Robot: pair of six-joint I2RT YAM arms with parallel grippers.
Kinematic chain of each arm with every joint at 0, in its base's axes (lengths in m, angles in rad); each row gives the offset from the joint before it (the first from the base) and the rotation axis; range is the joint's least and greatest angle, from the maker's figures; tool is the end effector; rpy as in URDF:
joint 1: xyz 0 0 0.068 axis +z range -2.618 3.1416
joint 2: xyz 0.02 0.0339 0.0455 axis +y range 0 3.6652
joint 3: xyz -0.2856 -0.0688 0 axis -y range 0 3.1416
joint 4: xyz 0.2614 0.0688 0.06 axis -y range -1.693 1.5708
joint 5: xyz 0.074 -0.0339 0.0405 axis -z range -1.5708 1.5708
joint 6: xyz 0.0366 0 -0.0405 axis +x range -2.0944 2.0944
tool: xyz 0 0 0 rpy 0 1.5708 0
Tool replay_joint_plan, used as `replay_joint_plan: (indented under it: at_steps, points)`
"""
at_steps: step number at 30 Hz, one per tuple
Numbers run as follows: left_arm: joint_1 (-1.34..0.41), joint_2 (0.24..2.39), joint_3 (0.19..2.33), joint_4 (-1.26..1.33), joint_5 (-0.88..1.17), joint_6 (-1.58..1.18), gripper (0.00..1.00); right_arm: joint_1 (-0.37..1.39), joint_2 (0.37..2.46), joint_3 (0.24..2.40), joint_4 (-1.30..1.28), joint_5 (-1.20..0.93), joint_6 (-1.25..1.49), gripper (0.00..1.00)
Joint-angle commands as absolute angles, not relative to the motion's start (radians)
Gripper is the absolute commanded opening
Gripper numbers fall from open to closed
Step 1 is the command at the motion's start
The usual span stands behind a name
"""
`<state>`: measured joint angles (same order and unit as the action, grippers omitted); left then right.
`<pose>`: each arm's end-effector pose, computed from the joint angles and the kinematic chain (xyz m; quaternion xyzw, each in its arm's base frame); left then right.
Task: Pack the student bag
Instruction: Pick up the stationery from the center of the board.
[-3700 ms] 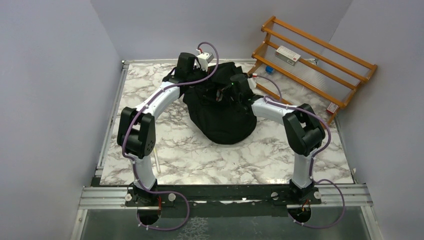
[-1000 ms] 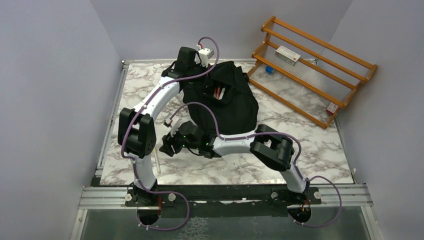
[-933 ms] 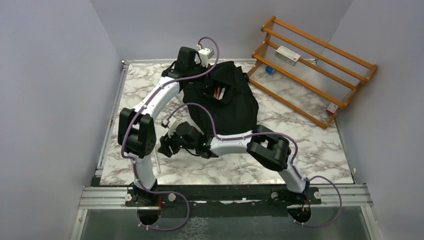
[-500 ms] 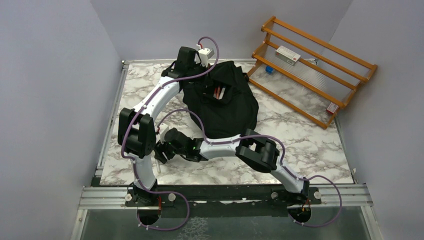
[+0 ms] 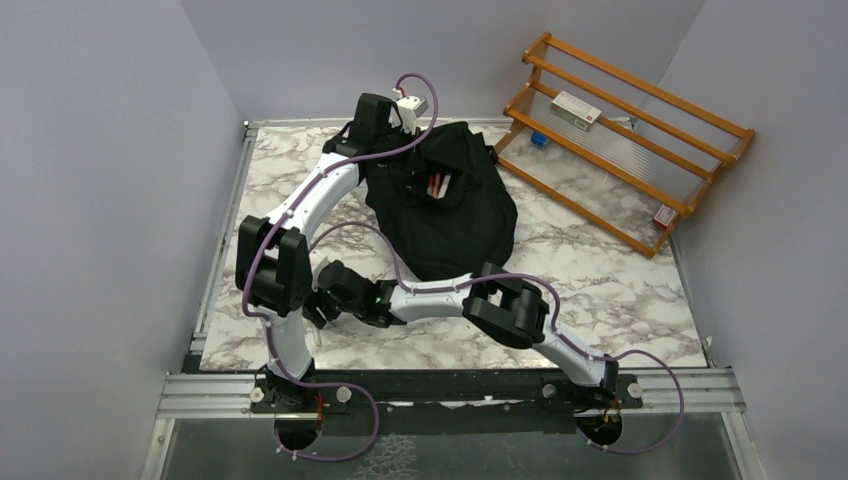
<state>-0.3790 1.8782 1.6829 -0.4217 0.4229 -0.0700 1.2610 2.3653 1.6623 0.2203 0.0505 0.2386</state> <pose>0.4237 -0.1849 0.3317 0.2289 0.8435 -0.2817 0.3960 0.1725 0.5327 0.1391 -0.4071 0.7524 0.3368 0.3934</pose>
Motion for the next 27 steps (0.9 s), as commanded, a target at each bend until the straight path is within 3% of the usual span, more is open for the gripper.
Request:
replay_joint_plan:
  at_steps: [1,12,19,27]
  points:
    - [-0.374,1.867,1.725,-0.397,0.452,-0.077,0.00,1.290,2.424,1.704,0.143,0.103,0.174,0.66]
    - [-0.374,1.882,1.729,-0.399,0.454,-0.076,0.00,1.297,2.403,1.649,0.112,0.225,0.122,0.54]
    - [-0.374,1.886,1.728,-0.398,0.449,-0.071,0.00,1.295,2.315,1.476,0.155,0.265,0.076,0.29]
    - [-0.371,1.886,1.728,-0.399,0.452,-0.069,0.00,1.234,2.166,1.225,0.180,0.133,0.067,0.12]
